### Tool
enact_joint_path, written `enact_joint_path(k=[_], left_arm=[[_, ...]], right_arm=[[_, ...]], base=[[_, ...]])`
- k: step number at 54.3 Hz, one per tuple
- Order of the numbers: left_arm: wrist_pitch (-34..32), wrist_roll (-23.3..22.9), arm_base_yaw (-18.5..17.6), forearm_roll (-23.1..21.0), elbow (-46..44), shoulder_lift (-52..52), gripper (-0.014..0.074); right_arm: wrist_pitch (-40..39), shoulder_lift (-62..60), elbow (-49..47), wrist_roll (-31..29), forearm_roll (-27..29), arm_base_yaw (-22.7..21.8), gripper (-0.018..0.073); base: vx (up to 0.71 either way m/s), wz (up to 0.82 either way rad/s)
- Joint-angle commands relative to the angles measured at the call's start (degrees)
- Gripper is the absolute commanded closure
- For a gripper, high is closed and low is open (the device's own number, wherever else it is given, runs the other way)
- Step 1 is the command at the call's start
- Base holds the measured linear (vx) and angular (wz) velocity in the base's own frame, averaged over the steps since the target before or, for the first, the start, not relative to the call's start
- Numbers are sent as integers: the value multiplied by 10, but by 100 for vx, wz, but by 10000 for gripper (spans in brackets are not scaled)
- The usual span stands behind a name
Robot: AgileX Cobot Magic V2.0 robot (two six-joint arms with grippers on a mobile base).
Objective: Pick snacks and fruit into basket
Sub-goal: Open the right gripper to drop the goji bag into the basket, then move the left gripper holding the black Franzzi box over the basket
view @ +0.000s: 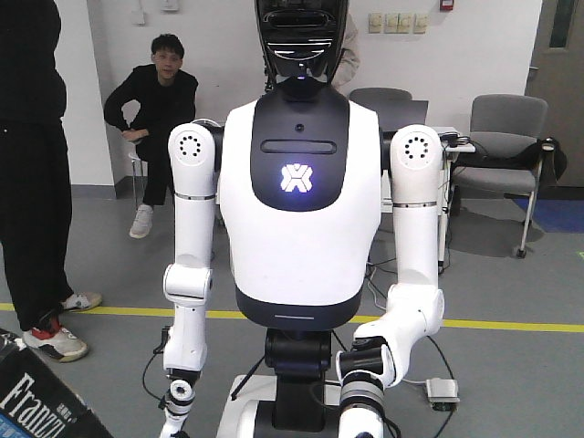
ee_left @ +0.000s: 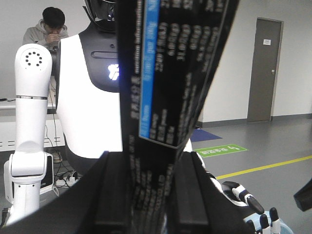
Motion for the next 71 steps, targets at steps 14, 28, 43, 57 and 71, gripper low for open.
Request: enact_joint_path(k=[14,28,43,57,71], left_arm=[[-51,-11,-3,-19,-16,2,596],[-72,-106,-3,61,-16,3,596],[-93,-179,-3,86,-16,3,596],[-111,-179,-3,86,-39,64,596],[-194,-179,-3,239,-103,195,596]], right_arm=[[-77,-10,-15,-9,73,-1,52],[-157,-56,-15,11,100,-1,200],[-148,-162,-15,43,278,-1,574],[-80,-241,-15,36,399,-1,569],[16,-283,-15,36,412,-1,568]], base=[[0,0],[0,0],[0,0],[0,0],[0,0]])
